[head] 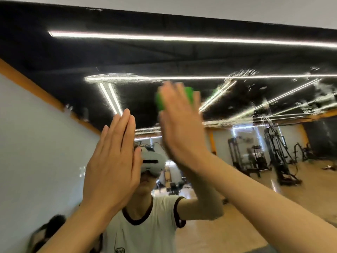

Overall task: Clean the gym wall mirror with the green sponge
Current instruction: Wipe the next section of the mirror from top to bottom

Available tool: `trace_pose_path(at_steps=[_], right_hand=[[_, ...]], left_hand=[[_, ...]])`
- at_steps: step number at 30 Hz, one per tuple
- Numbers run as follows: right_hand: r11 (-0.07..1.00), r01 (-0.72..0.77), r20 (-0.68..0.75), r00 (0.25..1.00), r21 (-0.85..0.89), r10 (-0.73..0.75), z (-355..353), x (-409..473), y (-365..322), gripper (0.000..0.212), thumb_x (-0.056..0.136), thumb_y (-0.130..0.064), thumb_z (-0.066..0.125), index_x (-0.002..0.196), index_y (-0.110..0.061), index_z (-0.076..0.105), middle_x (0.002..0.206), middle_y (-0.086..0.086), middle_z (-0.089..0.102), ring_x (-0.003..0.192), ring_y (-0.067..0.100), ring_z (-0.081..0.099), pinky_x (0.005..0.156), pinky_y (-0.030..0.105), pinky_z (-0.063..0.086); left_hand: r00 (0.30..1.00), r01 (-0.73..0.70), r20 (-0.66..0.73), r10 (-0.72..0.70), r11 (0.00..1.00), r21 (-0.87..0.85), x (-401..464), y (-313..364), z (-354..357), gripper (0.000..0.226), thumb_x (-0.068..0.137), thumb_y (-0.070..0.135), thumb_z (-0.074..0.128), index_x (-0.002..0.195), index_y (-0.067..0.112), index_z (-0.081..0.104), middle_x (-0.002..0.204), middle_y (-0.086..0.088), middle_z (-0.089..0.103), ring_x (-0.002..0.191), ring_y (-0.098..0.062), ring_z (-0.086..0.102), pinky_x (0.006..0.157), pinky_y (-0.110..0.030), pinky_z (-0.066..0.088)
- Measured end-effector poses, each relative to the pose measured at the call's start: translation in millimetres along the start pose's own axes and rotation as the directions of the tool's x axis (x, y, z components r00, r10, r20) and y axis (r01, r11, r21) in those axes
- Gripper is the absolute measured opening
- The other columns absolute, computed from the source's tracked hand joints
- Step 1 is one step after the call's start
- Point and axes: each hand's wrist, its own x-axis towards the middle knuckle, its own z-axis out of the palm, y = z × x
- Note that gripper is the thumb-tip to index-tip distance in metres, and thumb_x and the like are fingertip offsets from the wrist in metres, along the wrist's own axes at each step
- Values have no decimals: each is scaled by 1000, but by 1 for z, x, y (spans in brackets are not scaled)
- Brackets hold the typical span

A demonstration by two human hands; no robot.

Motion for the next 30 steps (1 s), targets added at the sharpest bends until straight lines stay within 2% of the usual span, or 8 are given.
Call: trace_pose_path(at_steps=[4,8,12,16,20,24,27,30], right_hand=[[946,323,96,943,-25,-319,3,28,3,52,103,-26,32,152,-11,40,159,10,38,150,26,27,123,41,1],[989,-124,10,992,-86,125,-31,34,85,56,101,-27,24,154,-11,35,161,9,34,151,25,25,126,50,9],[847,-508,-112,861,-159,495,-42,20,110,52,109,-23,26,159,-11,21,164,9,27,154,25,16,124,46,-3],[998,24,52,998,-53,-22,-9,19,17,51,103,-26,28,151,-12,41,151,10,46,144,27,35,123,51,12],[940,341,142,931,-12,-336,-7,17,12,50,106,-26,34,154,-13,37,162,7,34,152,23,23,124,42,1],[995,-87,37,995,-45,88,-40,-5,98,48,104,-24,34,151,-13,39,154,7,42,147,25,32,125,52,14],[845,-529,-122,846,-72,519,-56,-22,128,52,108,-26,23,158,-11,24,165,8,24,155,25,13,126,49,0],[833,-554,-94,829,8,552,-40,-14,83,55,108,-29,16,159,-11,18,168,6,12,156,21,1,125,46,-7]], left_hand=[[1000,-3,12,3,1000,19,2,0,0,63,103,32,27,161,9,18,169,-6,16,156,-14,6,126,-25,-2],[999,8,38,-9,1000,17,2,1,-1,63,104,36,23,162,10,18,169,-4,15,157,-13,4,125,-21,-6],[999,24,44,-25,999,26,1,-1,-2,64,104,39,21,162,14,14,170,-2,12,157,-14,5,124,-20,-8],[1000,5,25,-5,1000,27,2,1,-2,63,104,36,23,161,10,18,169,-4,15,157,-16,7,125,-23,-4],[1000,7,25,-8,1000,17,3,1,-3,64,103,34,26,159,5,24,168,-8,20,155,-23,17,125,-22,-3],[999,2,41,-2,1000,12,3,1,-5,64,103,36,24,161,7,20,169,-5,16,156,-19,11,125,-21,-4],[999,-6,52,5,1000,19,3,2,-6,64,104,36,22,161,7,17,169,-7,14,155,-15,5,125,-22,-6],[998,-33,55,32,999,25,2,19,0,63,106,36,18,161,7,15,170,-7,11,157,-19,6,125,-24,-7]])
